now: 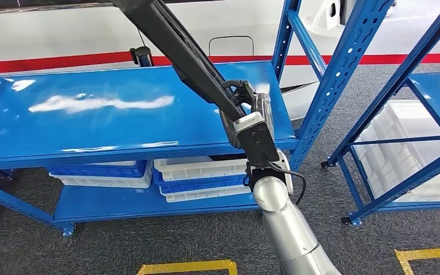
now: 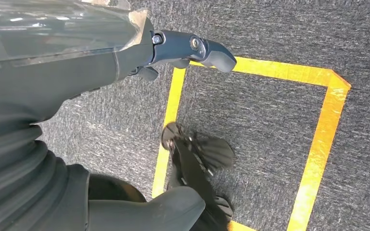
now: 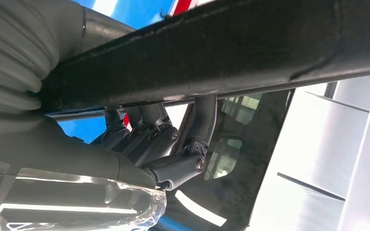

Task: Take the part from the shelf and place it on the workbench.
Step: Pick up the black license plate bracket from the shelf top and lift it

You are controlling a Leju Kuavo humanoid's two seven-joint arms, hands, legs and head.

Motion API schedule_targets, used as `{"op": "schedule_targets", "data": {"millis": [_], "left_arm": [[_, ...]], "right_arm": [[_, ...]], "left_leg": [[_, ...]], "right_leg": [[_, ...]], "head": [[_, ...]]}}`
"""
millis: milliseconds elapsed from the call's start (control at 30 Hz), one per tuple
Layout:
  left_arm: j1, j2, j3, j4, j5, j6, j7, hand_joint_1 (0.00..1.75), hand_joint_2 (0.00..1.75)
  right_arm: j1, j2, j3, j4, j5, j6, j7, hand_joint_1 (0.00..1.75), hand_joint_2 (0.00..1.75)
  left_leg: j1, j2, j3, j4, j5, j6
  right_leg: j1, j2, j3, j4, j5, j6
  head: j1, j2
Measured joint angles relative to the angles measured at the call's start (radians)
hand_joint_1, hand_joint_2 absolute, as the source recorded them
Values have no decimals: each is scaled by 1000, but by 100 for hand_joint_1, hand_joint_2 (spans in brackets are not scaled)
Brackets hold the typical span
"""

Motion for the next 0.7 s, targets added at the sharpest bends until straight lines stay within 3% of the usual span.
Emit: {"op": "schedule_targets", "data": {"millis": [33, 67, 133, 167, 233, 300, 333, 367, 400, 467, 533, 567, 633, 667, 700], "left_arm": [[-1, 0, 1, 0, 0, -1, -1, 0, 175], [-2, 0, 1, 0, 0, -2, -2, 0, 175], [-1, -1, 3, 0, 1, -2, -3, 0, 175], [-1, -1, 3, 0, 1, -2, -3, 0, 175], [0, -2, 5, 1, 3, -3, -4, 0, 175], [0, -1, 6, 1, 5, -3, -5, 0, 175], [0, -1, 8, 1, 6, -4, -5, 0, 175], [0, -1, 9, 1, 5, -5, -5, 0, 175], [0, -1, 10, 1, 3, -5, -5, 0, 175], [0, -3, 12, 1, 0, -5, -2, 0, 175], [0, -4, 12, 1, -1, -5, 2, 0, 175], [0, -5, 12, 1, -2, -5, 2, 0, 175], [0, -6, 13, 1, -2, -4, 3, 0, 175], [0, -6, 13, 1, -2, -4, 3, 0, 175], [0, -6, 13, 1, -2, -4, 3, 0, 175]], "right_arm": [[-1, 0, -2, 1, 0, 0, 0, 175, 175], [-3, 0, -4, 1, 0, 0, -1, 175, 175], [-4, 0, -8, 4, 0, 0, -2, 175, 175], [-4, -1, -10, 6, 0, 0, -2, 175, 175], [-4, -3, -17, 10, 0, -1, -3, 175, 175], [-4, -6, -22, 14, -2, -1, -8, 175, 175], [-4, -7, -25, 17, -4, -2, -13, 175, 175], [-4, -9, -28, 21, -6, -2, -20, 175, 175], [-3, -11, -32, 25, -9, -3, -28, 175, 175], [-4, -13, -40, 32, -15, -4, -43, 175, 175], [-5, -13, -44, 35, -18, -6, -52, 175, 175], [-5, -13, -46, 35, -19, -7, -55, 175, 175], [-7, -13, -48, 37, -21, -10, -58, 175, 175], [-8, -13, -50, 38, -21, -12, -58, 175, 175], [-9, -12, -51, 39, -21, -13, -58, 175, 175]], "left_leg": [[-1, -2, 33, -53, -1, 2], [-5, -4, 46, -79, -6, 5], [-11, -3, 37, -88, 6, 23], [-14, -1, 28, -90, 17, 36], [-15, 5, 1, -95, 43, 59], [-19, 8, -32, -94, 68, 69], [-22, 9, -49, -93, 81, 71], [-24, 10, -65, -93, 93, 71], [-26, 11, -81, -92, 105, 71], [-29, 11, -107, -91, 128, 68], [-32, 10, -123, -91, 149, 60], [-32, 11, -125, -93, 160, 55], [-30, 12, -127, -102, 181, 42], [-27, 10, -131, -103, 181, 35], [-25, 8, -139, -93, 162, 30]], "right_leg": [[2, 0, -4, 1, 7, 7], [4, 0, -7, 0, 14, 15], [5, -1, -14, -2, 29, 33], [5, -1, -23, 5, 22, 37], [5, 0, -57, 68, -38, 29], [5, 0, -97, 198, -128, 19], [5, 0, -109, 261, -156, 21], [5, 0, -107, 299, -163, 28], [6, 1, -86, 301, -153, 36], [9, 0, 9, 195, -111, 44], [17, 0, 120, 35, -108, 31], [21, 0, 148, -16, -116, 22], [26, 2, 153, -48, -115, 7], [21, 1, 144, -50, -104, -1], [15, 0, 138, -52, -91, -11]], "head": [[0, 0], [1, 0], [1, 0], [0, 0], [3, 0], [8, 0], [8, 0], [8, 0], [8, 0], [8, 0], [7, 0], [6, 0], [4, 0], [5, 0], [5, 0]]}}
